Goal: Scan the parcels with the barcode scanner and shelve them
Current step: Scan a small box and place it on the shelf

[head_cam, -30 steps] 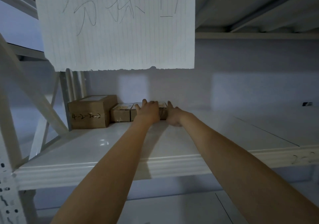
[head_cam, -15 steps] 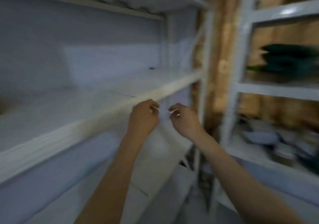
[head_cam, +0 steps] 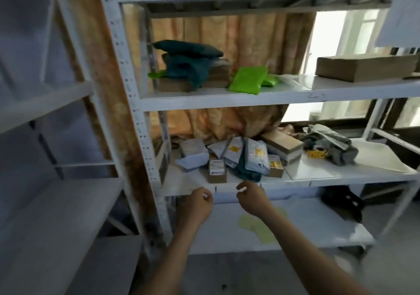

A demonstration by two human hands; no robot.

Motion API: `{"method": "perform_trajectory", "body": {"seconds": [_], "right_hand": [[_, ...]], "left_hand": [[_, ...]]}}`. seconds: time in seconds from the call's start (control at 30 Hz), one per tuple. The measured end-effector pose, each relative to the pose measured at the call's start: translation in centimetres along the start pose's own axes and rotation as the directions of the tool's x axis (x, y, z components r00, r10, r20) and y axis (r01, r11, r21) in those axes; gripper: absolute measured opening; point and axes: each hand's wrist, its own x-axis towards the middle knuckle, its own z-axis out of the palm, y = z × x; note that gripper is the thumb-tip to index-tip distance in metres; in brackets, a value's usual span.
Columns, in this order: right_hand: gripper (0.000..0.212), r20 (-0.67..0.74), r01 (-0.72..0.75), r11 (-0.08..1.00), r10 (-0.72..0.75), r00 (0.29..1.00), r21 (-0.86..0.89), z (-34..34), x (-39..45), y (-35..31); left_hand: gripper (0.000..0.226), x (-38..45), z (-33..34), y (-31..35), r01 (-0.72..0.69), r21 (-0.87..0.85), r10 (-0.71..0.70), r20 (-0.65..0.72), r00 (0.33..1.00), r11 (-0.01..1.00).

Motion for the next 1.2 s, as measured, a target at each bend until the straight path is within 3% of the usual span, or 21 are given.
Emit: {"method": "perform_trajectory", "body": {"seconds": [0.2,0.47,0.63,0.77,0.83,0.93,1.03,1.2], "right_hand": [[0.028,-0.007,-0.081,0.996,0.081,0.997,0.04,-4.5,7.7,7.6],[0.033,-0.044,-0.238,0.964,0.244,0.969,0.117,-9.9,16.0,15.9],[0.036,-0.056,-0.312,0.938,0.323,0.945,0.153,-11.6,21.5,19.0],[0.035,-0.009,-0.357,0.905,0.369,0.929,0.232,-12.0,26.2,20.7],[0.038,0.025,-0.383,0.878,0.393,0.919,0.285,-12.1,29.1,21.6],[0.039,0.095,-0.46,0.829,0.455,0.885,0.317,-12.4,33.1,22.4],[0.025,0.201,-0.533,0.782,0.493,0.846,0.324,-12.4,36.5,22.8],[0.015,0.264,-0.602,0.721,0.541,0.799,0.344,-12.3,40.9,23.8]], "left_hand": [[0.018,7.2,8.9,4.7,0.035,0.031,-0.039,0.134,0.99,0.999],[0.025,15.7,17.5,12.3,-0.014,-0.019,0.018,0.246,0.969,1.0],[0.029,20.6,22.6,15.6,0.037,-0.095,-0.001,0.357,0.934,0.995],[0.022,24.5,26.4,16.8,0.148,-0.201,-0.036,0.476,0.879,0.968],[0.029,26.7,28.2,17.1,0.205,-0.246,-0.051,0.517,0.854,0.947],[0.031,29.8,30.3,17.6,0.213,-0.221,-0.056,0.557,0.828,0.952],[0.023,32.4,31.9,18.2,0.211,-0.212,-0.056,0.567,0.822,0.954],[0.023,36.6,34.2,18.8,0.258,-0.19,-0.087,0.622,0.778,0.947]]}}
